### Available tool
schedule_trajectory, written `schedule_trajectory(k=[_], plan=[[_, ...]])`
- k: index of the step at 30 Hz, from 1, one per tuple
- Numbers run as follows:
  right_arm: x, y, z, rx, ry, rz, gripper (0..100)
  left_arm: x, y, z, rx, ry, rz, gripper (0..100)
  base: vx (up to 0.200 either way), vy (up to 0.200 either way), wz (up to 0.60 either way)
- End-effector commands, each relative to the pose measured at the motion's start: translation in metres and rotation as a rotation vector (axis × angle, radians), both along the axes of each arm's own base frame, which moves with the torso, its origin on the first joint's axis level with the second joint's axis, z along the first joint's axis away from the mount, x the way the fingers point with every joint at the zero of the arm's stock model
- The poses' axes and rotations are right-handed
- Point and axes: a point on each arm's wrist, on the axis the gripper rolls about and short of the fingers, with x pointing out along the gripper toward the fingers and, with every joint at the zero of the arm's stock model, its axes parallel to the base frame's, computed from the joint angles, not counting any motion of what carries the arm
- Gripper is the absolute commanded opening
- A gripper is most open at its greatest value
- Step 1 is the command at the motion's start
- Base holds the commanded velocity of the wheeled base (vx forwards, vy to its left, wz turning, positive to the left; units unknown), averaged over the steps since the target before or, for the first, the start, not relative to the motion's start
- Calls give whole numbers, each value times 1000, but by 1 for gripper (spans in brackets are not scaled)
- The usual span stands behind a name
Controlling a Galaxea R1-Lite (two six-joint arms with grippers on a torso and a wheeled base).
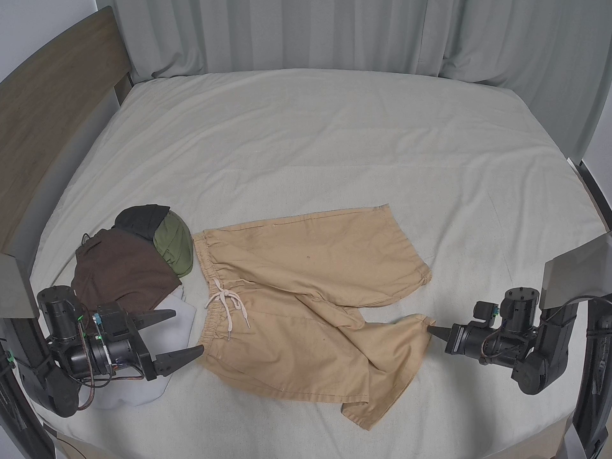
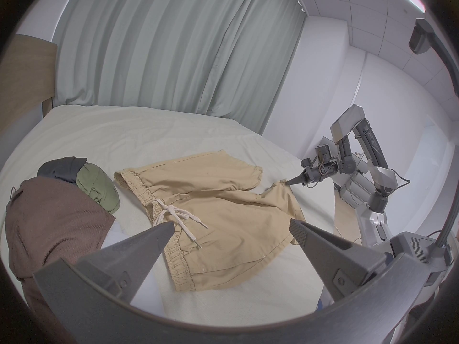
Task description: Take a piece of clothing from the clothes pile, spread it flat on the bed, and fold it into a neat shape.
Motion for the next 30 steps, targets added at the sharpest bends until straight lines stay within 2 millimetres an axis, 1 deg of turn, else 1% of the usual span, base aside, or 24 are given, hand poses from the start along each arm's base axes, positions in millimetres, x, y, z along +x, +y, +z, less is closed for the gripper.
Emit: schedule_trajectory(k=[1,10,15,20,26,30], plan=[[10,0,3,5,-40,-13,0,0,0,0,0,0,3,100,0,0,0],[26,-5,8,2,-101,-69,0,0,0,0,0,-1,1,100,0,0,0],[32,-6,8,1,-120,-83,0,0,0,0,0,-1,1,100,0,0,0],[41,-5,5,-13,-136,-124,0,0,-1,0,1,-1,0,100,0,0,0],[47,-2,5,-8,-159,-120,0,1,-1,0,1,0,1,100,0,0,0],[54,-2,0,-12,-166,-135,0,2,0,0,2,-6,4,100,0,0,0]])
